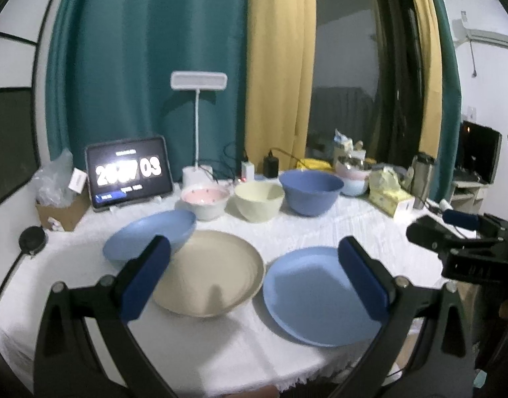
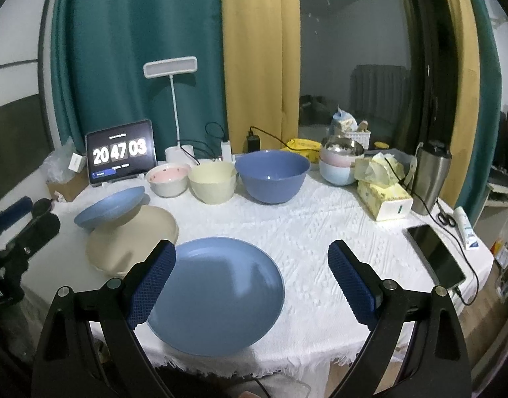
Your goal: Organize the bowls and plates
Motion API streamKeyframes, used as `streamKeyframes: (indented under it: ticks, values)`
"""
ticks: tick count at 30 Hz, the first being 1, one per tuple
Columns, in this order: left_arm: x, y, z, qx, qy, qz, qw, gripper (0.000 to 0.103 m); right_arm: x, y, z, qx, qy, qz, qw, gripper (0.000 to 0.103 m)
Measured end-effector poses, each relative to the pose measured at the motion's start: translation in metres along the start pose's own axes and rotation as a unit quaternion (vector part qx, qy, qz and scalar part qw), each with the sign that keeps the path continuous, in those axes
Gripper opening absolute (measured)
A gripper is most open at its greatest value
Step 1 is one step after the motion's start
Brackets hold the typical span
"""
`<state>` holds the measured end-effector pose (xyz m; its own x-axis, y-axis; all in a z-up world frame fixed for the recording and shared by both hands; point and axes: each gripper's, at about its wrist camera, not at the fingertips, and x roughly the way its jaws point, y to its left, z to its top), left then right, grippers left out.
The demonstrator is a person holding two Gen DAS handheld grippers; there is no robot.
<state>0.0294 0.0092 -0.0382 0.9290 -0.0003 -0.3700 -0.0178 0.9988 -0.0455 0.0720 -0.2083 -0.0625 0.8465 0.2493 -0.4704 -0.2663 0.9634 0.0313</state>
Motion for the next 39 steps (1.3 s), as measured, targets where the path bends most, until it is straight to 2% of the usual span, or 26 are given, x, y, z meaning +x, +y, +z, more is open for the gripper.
streamKeyframes:
  ticks: [7,14,15,17,22,25,30,34,39]
  values:
    - [0.038,-0.014,-0.022,0.01,0.065,-0.019,0.9977,0.101,0.026,-0.012,-0.011,0.014,0.029,0.0,0.999,0.096]
    - [0.079,-0.023,-0.046,0.001,0.142,-0.045,0.9888,0.1,0.058,-0.025,-0.026,0.027,0.076,0.011,0.997,0.094]
    - [0.083,-0.024,-0.049,0.002,0.149,-0.046,0.9877,0.099,0.063,-0.027,-0.028,0.03,0.082,0.012,0.996,0.093]
    - [0.09,-0.028,-0.055,0.0,0.168,-0.049,0.9846,0.089,0.071,-0.028,-0.031,0.031,0.091,0.014,0.995,0.09]
    - [0.107,-0.033,-0.067,0.003,0.206,-0.046,0.9775,0.081,0.092,-0.035,-0.04,0.041,0.118,0.028,0.992,0.086]
    - [0.117,-0.037,-0.071,0.008,0.224,-0.04,0.9737,0.071,0.102,-0.039,-0.044,0.045,0.131,0.035,0.99,0.082]
    - [0.13,-0.041,-0.08,0.013,0.256,-0.033,0.9659,0.055,0.115,-0.041,-0.049,0.045,0.143,0.037,0.988,0.07]
    - [0.14,-0.042,-0.084,0.011,0.272,-0.033,0.9616,0.05,0.124,-0.043,-0.053,0.045,0.154,0.043,0.986,0.061]
    - [0.141,-0.046,-0.083,0.019,0.27,-0.031,0.9621,0.042,0.134,-0.044,-0.059,0.048,0.167,0.044,0.984,0.033]
